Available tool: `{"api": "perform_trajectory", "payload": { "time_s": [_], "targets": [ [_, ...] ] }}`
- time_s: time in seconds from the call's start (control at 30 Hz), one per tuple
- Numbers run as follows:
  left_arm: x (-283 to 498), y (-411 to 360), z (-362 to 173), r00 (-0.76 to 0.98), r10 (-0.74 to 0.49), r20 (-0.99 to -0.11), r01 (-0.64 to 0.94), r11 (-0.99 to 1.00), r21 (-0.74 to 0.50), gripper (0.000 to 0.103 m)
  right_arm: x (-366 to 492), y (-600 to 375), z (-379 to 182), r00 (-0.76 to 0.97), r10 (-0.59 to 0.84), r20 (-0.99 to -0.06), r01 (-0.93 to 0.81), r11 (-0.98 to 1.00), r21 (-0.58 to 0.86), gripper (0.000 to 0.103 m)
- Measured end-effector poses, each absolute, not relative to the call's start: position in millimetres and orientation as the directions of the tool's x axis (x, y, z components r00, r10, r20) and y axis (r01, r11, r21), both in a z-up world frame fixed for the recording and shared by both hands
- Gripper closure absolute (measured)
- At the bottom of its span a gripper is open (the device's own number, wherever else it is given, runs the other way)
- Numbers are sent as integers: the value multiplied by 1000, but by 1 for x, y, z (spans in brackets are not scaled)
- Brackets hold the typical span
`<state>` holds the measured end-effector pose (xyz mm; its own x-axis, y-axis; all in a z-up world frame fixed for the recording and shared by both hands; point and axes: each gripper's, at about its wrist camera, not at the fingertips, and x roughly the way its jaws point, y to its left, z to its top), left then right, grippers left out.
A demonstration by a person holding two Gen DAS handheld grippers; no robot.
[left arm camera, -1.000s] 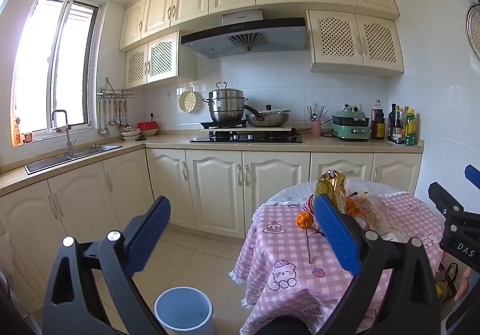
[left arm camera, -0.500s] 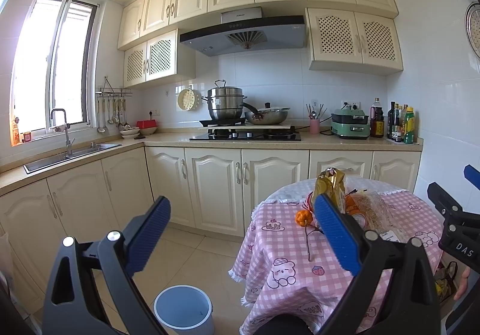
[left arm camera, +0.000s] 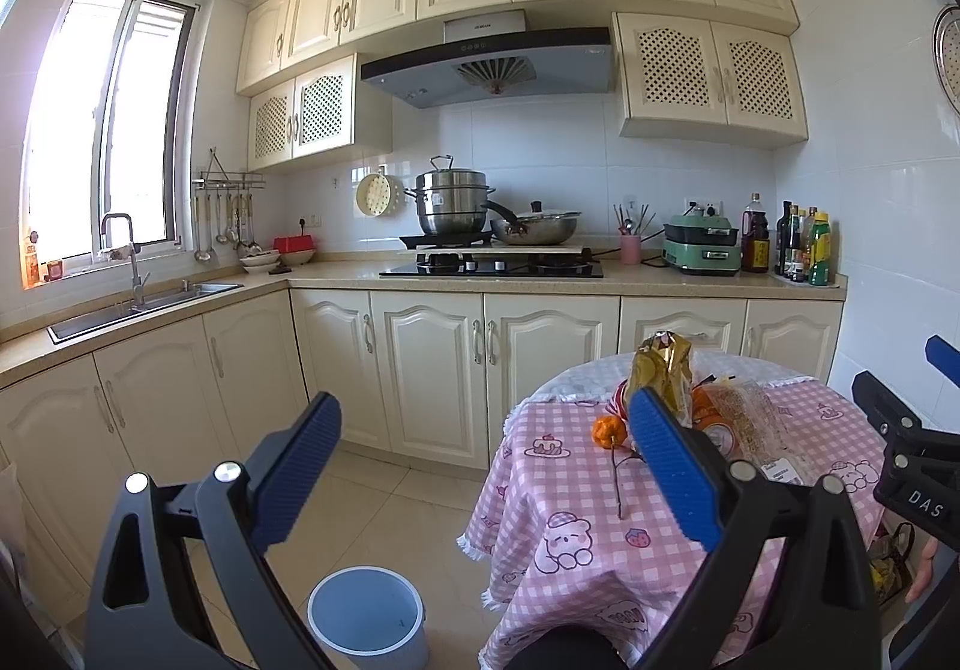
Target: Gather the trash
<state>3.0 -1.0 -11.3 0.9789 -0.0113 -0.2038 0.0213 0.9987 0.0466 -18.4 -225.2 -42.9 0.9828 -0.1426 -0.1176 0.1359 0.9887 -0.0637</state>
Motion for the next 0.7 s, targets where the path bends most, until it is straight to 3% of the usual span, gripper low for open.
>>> {"api": "perform_trajectory", "payload": {
  "time_s": [0.7],
  "targets": [
    [28, -9, -27, 959, -32, -281, 49, 997, 56, 8, 6, -248, -64, 962, -172, -210, 169, 985, -32, 6]
  ]
}}
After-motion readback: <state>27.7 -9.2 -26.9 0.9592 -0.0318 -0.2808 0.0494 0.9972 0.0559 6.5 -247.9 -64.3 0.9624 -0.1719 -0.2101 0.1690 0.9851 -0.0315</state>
